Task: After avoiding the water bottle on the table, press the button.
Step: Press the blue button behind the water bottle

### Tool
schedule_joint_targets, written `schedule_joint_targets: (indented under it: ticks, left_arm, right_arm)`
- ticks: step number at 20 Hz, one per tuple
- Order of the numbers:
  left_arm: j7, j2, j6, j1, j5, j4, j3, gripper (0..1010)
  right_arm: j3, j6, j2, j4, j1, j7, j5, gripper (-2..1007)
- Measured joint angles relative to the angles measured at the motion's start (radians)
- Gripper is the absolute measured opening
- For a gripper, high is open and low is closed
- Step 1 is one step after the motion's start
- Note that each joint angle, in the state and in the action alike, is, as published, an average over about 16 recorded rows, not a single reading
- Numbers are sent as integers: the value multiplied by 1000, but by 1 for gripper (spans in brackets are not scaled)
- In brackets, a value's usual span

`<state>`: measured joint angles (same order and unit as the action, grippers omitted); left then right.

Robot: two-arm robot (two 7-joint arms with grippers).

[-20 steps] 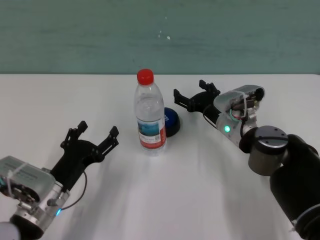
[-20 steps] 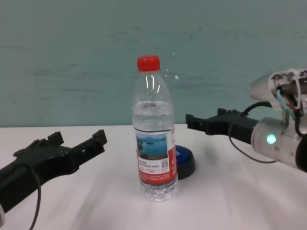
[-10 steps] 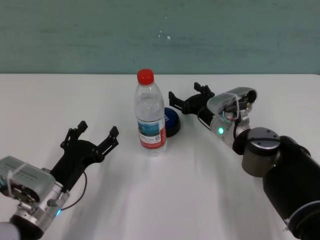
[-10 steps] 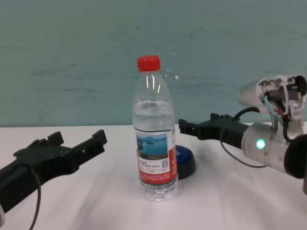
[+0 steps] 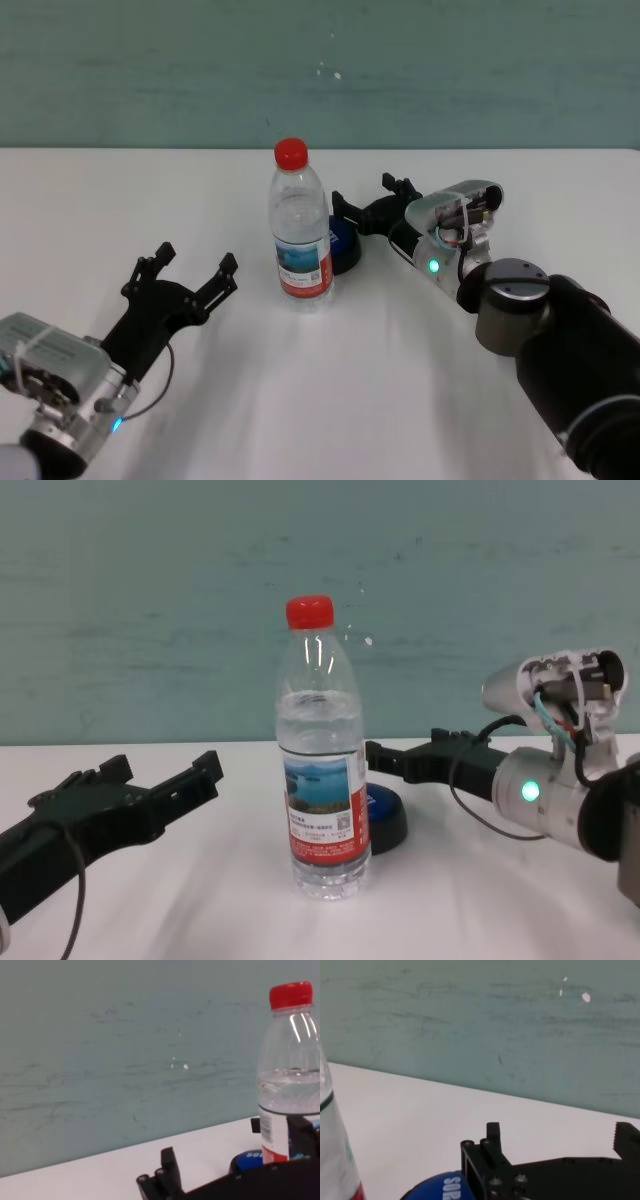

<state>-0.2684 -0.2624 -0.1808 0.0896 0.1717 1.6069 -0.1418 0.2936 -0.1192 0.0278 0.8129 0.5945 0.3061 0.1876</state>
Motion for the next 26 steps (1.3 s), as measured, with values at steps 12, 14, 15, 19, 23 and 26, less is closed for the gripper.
schedule_joint_targets:
  ticks: [12, 14, 15, 19, 23, 26]
  left_arm:
    - [0, 0, 0, 0, 0, 0, 0, 1010]
    - [0, 0, 0, 0, 0, 0, 0, 1010]
    - [0, 0, 0, 0, 0, 0, 0, 1010]
    - [0, 0, 0, 0, 0, 0, 0, 1010]
    - [0, 0, 0, 0, 0, 0, 0, 1010]
    - [0, 0, 0, 0, 0, 0, 0, 1010]
  right_arm:
    - [-4, -11, -18, -53, 15, 0, -14, 1004]
    - [-5, -11, -19, -55, 15, 0, -16, 1004]
    - [-5, -10, -19, -56, 14, 0, -17, 1004]
    - [-7, -9, -20, -55, 10, 0, -19, 1004]
    - [-9, -8, -19, -52, 5, 0, -20, 1004]
    - [-10, -7, -18, -48, 0, 1, -20, 1004]
